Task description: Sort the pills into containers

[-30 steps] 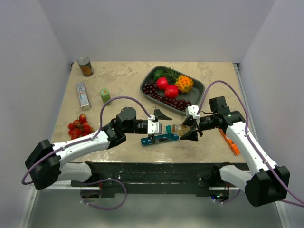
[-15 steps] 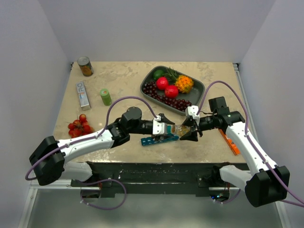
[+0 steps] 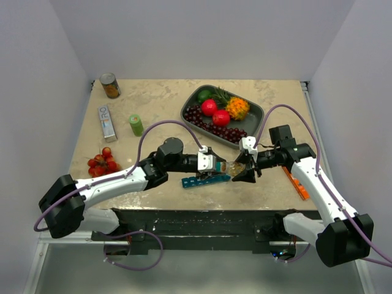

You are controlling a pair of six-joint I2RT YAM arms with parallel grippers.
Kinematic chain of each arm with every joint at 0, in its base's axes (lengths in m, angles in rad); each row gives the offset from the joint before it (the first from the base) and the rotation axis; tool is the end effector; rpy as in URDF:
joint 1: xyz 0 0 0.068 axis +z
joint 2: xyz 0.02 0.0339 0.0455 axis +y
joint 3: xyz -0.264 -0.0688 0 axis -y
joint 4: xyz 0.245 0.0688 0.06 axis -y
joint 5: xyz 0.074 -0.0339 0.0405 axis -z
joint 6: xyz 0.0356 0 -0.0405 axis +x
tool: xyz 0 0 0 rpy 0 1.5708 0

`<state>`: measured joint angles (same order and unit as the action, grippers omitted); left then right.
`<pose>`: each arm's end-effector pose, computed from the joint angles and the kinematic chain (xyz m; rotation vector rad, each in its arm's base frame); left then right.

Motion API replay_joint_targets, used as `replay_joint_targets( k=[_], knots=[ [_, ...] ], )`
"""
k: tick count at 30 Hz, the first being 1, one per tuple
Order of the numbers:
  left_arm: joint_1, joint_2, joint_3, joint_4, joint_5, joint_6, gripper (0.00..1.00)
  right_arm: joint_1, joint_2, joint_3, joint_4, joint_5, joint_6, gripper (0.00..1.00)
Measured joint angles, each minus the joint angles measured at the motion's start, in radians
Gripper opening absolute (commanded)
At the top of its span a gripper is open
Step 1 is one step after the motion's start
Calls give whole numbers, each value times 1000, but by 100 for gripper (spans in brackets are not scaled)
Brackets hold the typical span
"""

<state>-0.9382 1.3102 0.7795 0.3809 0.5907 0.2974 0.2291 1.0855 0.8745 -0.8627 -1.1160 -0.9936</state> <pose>0.1590 -0.2505 0.2809 1.3766 1.1523 -0.9721 0.1795 0.0747 0.2756 -1.4740 1.5248 1.0148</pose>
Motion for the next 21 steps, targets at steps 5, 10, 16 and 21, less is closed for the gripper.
replay_joint_targets(
  k=[5, 10, 16, 21],
  knots=[
    [0, 3, 5, -2, -8, -87, 0, 0, 0, 0, -7, 0, 3, 8],
    [28, 38, 77, -93, -46, -366, 0, 0, -2, -2, 15, 27, 32, 8],
    [103, 116, 165, -188, -5, -962, 0, -6, -8, -8, 79, 56, 84, 8],
    [112, 135, 218, -309, -39, -1308, 12, -7, -12, -11, 92, 58, 112, 8]
  ],
)
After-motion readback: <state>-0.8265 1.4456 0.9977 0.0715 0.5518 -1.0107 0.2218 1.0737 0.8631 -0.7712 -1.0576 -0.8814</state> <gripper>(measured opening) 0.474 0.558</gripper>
